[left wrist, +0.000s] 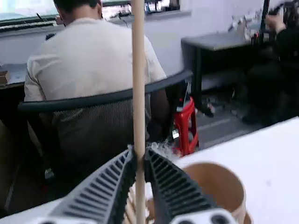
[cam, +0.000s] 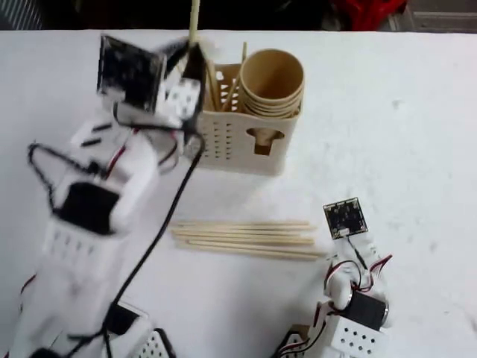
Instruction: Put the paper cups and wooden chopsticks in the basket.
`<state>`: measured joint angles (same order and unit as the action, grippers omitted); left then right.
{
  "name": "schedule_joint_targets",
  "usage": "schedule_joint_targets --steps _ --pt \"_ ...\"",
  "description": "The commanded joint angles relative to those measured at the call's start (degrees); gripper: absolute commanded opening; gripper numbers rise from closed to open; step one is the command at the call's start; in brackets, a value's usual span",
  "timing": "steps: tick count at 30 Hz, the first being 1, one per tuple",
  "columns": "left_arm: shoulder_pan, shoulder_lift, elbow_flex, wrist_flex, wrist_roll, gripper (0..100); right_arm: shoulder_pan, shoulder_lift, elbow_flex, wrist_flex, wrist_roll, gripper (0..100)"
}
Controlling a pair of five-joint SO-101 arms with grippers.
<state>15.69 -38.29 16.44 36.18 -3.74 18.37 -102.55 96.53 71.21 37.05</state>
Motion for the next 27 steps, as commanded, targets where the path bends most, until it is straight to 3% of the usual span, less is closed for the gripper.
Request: schedule_joint_targets --steps 1,4,15,21,27 --pt "-1.8 9.3 -2.7 -18.7 4.7 2 0.3 -0.5 0.4 0.2 0.3 1.5" --pt "-1.7 14.5 -2.7 -22.8 4.8 2 0.3 -0.5 0.4 0.2 0.3 1.5" --pt "-1.8 20.1 -2.0 -22.9 4.8 2 0.3 -0.5 0.4 0.2 0.3 1.5" --pt "-1.9 20.0 -2.6 -18.7 4.9 9 0.3 -0.5 0.4 0.2 0.3 1.5" --pt "-3.1 15.0 -2.1 -15.0 4.9 4 0.3 -0.5 0.4 0.2 0.3 1.5"
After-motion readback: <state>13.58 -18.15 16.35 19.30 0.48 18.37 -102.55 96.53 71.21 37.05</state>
